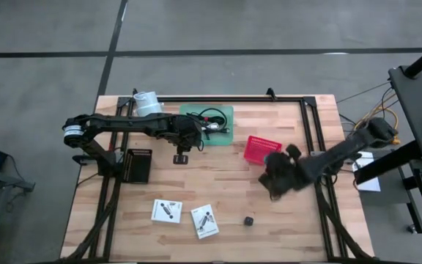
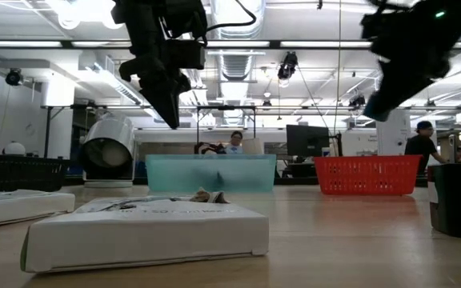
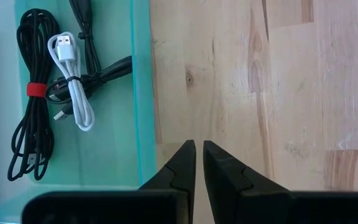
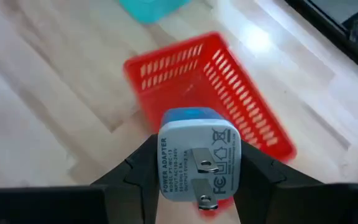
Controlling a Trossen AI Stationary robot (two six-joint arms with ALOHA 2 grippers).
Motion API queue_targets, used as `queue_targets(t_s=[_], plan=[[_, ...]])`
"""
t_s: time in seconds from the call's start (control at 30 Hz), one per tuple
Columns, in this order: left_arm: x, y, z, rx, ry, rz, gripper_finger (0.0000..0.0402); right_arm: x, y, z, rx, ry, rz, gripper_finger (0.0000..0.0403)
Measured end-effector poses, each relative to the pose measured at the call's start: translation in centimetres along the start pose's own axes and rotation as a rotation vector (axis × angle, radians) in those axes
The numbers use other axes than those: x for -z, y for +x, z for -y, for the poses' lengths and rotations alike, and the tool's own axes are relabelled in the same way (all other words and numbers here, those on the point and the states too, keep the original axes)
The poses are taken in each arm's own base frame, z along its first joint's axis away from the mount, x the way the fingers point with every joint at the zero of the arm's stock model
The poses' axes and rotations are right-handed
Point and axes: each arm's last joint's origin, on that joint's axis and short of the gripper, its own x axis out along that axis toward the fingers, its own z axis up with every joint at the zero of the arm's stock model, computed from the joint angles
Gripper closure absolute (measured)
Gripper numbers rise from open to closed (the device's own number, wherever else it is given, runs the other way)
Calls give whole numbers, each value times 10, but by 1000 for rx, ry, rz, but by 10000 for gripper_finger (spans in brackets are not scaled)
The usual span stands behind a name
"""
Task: Pick and place items into bin
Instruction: Put the blue charger adapter into the red basket
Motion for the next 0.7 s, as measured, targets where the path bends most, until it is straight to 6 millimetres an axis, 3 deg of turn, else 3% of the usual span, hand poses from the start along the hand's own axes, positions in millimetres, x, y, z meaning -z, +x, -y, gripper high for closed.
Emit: queue_targets(t_s=[0.27, 0.7], plan=[[1, 0, 0, 4, 2, -15, 387, -31, 28, 33, -197, 23, -82, 269], [2, 0, 1, 5, 3, -26, 387, -38, 46, 57, -217, -48, -259, 269]])
